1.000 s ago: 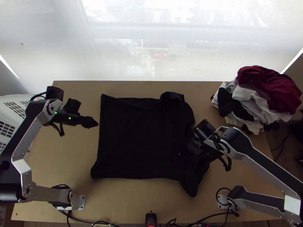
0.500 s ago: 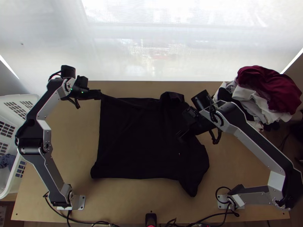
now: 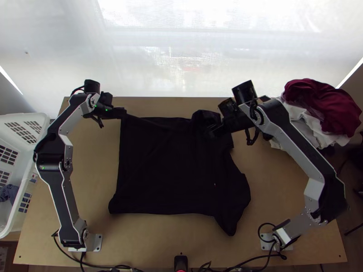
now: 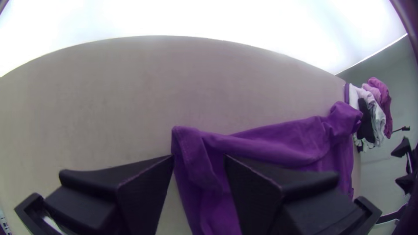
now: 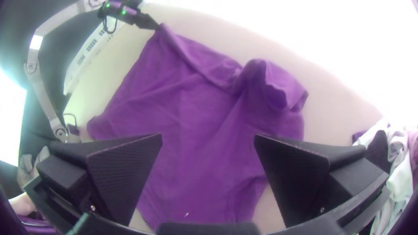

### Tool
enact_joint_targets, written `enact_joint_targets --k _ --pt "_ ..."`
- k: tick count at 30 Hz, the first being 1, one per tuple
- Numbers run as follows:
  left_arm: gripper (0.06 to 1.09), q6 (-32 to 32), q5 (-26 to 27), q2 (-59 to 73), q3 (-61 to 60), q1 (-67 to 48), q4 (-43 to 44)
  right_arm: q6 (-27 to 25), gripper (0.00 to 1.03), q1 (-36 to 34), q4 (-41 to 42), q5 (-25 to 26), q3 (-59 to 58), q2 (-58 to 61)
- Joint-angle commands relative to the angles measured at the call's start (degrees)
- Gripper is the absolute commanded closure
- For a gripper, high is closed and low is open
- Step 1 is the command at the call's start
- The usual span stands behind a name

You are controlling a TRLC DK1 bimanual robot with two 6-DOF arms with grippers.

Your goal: Fold the t-shirt

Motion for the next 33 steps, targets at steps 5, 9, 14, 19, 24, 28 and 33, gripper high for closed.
enact_joint_targets --k 5,9,14,19,24,28,33 --pt "1.05 -0.59 0.83 2.44 1.76 -0.35 -3.20 -0.12 0.05 -3.56 5.78 3.17 12.18 16.37" --pt "1.05 -0.68 0.83 1.47 2.12 -0.27 -3.20 -0.21 0.05 -3.56 7.54 4.13 13.14 20.77" --pt "1.05 -0.76 1.00 0.68 2.56 -0.27 -3.73 -1.44 0.05 -4.18 8.42 6.42 14.37 24.64" --pt "1.05 -0.76 1.44 0.07 2.56 -0.35 -4.52 -2.06 0.07 -5.41 8.50 7.39 15.60 26.92" --pt "1.05 -0.85 1.53 -0.02 3.26 -0.44 -4.87 -2.85 0.17 -6.55 9.30 10.55 17.19 29.82" --pt "1.05 -0.85 1.62 -0.11 4.23 -0.44 -5.57 -3.29 0.47 -6.82 10.88 12.57 18.50 31.14" --pt "1.05 -0.85 1.53 -0.20 5.19 -0.35 -6.19 -4.96 1.00 -6.82 15.89 17.23 20.00 31.14"
